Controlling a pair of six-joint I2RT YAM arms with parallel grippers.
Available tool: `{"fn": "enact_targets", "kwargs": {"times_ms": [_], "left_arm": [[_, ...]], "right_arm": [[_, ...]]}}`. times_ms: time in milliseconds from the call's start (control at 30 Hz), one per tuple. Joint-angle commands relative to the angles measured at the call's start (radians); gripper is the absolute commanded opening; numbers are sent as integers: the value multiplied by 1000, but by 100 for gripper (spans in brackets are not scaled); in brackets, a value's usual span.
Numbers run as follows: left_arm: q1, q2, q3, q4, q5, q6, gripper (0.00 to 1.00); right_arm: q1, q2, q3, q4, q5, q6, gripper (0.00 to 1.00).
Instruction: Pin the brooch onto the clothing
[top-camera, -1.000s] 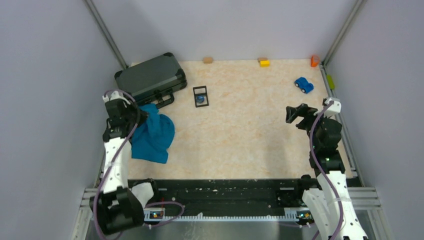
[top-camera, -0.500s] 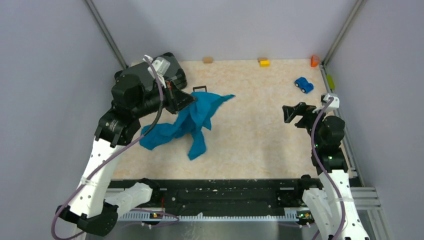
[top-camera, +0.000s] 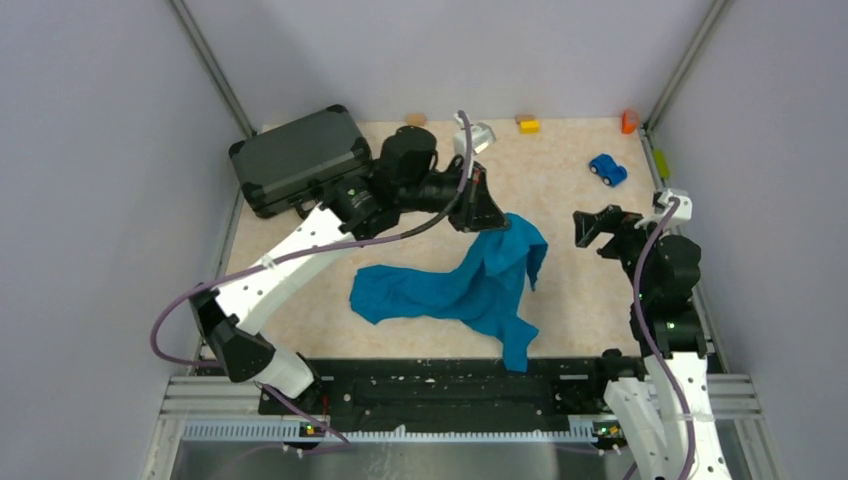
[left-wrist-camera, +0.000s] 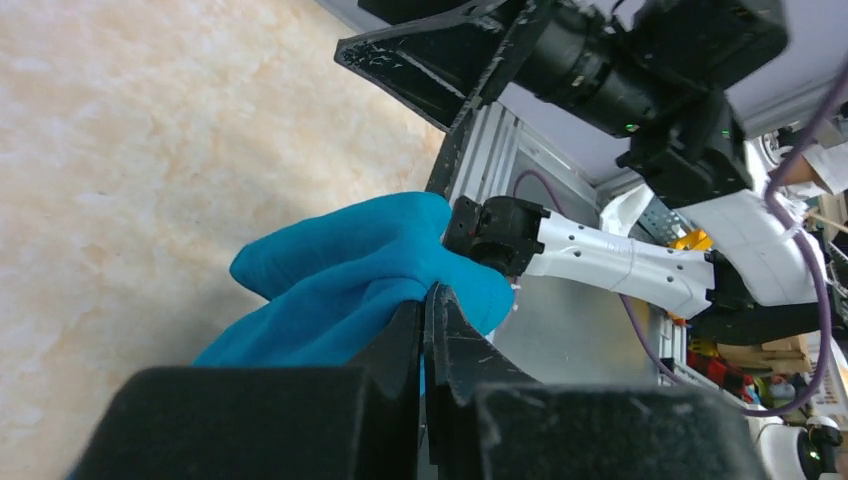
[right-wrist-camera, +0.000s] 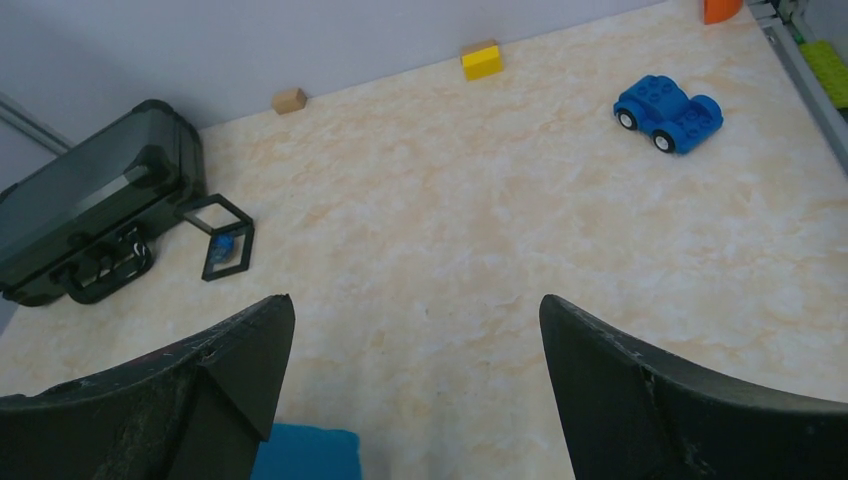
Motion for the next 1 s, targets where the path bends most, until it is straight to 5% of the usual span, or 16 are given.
{"fn": "enact_targets", "kwargs": {"times_ms": [0,167,400,533,600,733,967], "left_arm": [[-26,25,94,90,-41,27,0],[-4,24,74,-16,-358,74,0],[152,110,-141,67,-177,-14,1],[178,180,-197,61,-312,27,48],[176,192,-206,39,-393,54,60],[159,170,-271,63,-464,61,68],[152,177,-441,159,-510,-22,67]], "right_arm": [[-4,-42,67,-41,-55,-38,96],[-5,-87,61,-21,-274,-4,98],[-4,-57,-52,-18,-271,134,97],[-5,21,-95,-30,-239,171,94],[-3,64,-117,-12,-249,184,91],[1,183,-136,16,-256,168,86],[148,429,-129,119,-130,135,81]]}}
